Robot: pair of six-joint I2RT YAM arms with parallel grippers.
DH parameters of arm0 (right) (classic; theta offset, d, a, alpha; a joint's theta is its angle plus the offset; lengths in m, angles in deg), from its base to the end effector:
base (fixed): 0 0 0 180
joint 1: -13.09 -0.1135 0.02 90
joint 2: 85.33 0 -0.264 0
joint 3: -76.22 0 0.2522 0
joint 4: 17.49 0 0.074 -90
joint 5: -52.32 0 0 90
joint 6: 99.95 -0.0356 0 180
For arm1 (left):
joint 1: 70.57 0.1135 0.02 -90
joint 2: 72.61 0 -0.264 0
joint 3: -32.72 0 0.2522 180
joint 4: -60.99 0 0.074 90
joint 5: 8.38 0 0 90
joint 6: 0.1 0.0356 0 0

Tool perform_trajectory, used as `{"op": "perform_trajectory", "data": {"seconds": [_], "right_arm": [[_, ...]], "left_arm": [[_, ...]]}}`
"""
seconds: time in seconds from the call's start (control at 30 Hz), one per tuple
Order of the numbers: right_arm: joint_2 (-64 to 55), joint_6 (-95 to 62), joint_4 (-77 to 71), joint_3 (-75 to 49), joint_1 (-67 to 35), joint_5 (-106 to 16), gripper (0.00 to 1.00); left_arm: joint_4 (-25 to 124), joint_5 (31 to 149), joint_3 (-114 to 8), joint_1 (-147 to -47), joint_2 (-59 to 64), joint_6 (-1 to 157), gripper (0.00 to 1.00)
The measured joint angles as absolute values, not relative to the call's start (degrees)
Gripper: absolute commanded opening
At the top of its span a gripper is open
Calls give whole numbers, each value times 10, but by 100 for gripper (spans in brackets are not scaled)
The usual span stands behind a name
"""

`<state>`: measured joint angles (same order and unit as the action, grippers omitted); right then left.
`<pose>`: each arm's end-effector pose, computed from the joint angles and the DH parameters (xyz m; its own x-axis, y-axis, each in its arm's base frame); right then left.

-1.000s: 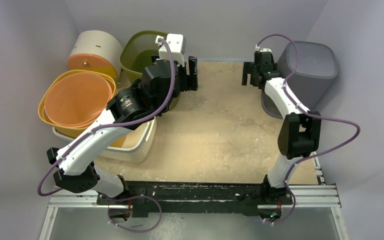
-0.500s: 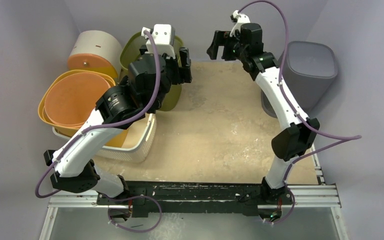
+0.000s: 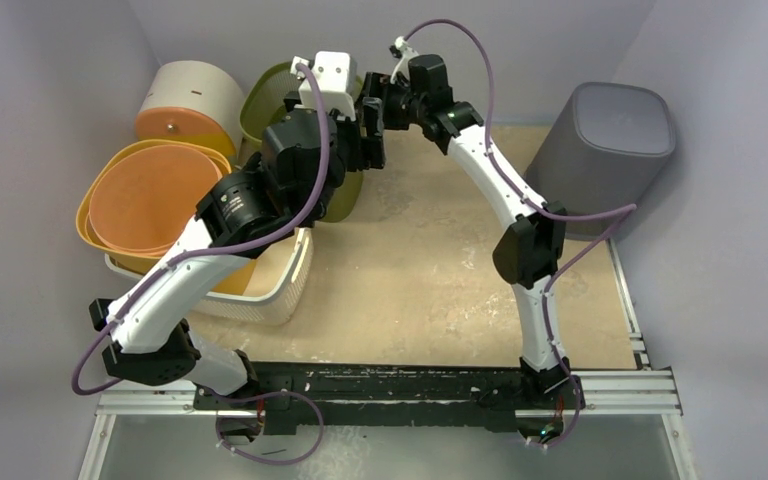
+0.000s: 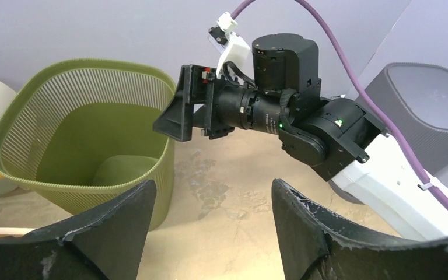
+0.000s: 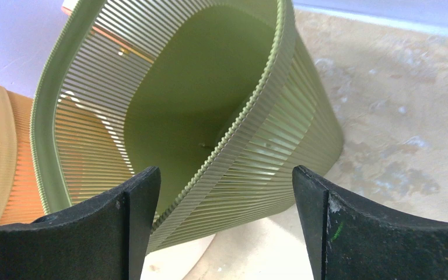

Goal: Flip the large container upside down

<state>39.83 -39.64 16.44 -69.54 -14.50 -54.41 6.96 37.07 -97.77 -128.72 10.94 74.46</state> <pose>0.4502 0.2468 0.3931 -0.5202 0.2634 -0.8124 -0.4998 0.6775 0.5396 0.1590 -0.2086 0.5478 -0.1261 -0.1565 -0.9796 0.2120 0.9604 -0.1807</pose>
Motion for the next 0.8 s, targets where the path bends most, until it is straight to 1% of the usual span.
{"op": "perform_trajectory", "data": {"seconds": [0.1,0.27,0.3,0.43,0.47,0.6,0.77,0.8], "right_arm": [[406,-413,165,-698,-150,-552,79],[406,-423,165,-708,-150,-552,62],[406,-423,166,-709,-150,-550,61],[406,-422,177,-712,-150,-535,61],[406,-420,183,-715,-150,-530,60],[406,-419,191,-720,-151,-523,47],[403,-418,204,-726,-152,-512,37],[401,-416,207,-726,-152,-506,30]], "left_arm": [[69,371,-969,-1287,109,745,70],[68,370,-964,-1287,108,745,70],[69,370,-962,-1287,106,745,70],[69,370,-945,-1287,92,745,70],[70,370,-940,-1287,88,745,70],[72,368,-922,-1287,69,744,70],[74,364,-908,-1287,51,744,70],[73,364,-908,-1287,49,744,70]]}}
